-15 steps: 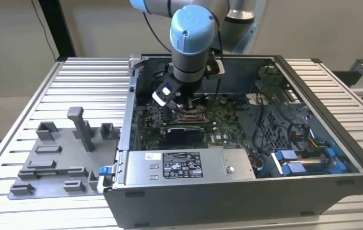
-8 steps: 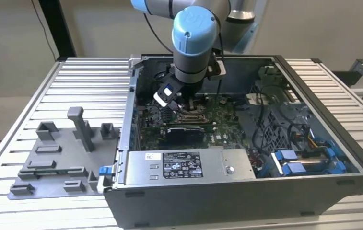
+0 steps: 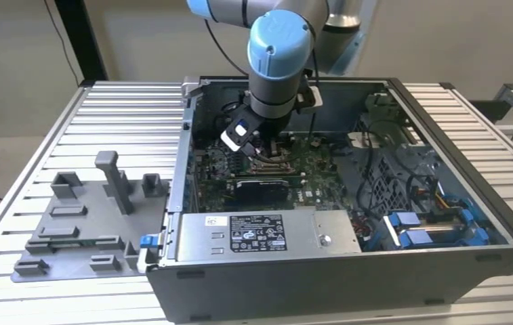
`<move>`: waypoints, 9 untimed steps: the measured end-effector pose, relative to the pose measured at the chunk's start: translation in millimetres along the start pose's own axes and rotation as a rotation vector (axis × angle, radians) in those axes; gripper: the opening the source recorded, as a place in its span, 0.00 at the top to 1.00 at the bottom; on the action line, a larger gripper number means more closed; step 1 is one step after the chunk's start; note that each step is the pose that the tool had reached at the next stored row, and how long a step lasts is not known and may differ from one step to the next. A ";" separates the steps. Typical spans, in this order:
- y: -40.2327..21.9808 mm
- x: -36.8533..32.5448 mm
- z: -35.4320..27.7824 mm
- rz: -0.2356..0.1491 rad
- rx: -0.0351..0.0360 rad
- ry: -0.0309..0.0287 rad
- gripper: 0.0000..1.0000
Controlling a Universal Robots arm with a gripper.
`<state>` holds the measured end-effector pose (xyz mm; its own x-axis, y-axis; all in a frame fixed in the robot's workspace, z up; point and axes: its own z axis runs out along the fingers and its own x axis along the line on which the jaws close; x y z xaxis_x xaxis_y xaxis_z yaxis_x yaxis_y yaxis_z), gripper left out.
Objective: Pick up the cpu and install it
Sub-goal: 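Close the cpu cover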
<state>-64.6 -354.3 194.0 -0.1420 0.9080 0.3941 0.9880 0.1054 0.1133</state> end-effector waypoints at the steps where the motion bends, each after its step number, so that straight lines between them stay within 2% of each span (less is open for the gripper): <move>1: 0.5 -0.1 0.1 0.000 0.0002 -0.0001 1.00; 9: 3.3 -1.4 2.4 0.000 0.0012 -0.0028 1.00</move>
<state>-61.0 -354.3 191.5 -0.1417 0.9091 0.3916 0.9881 0.1057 0.1121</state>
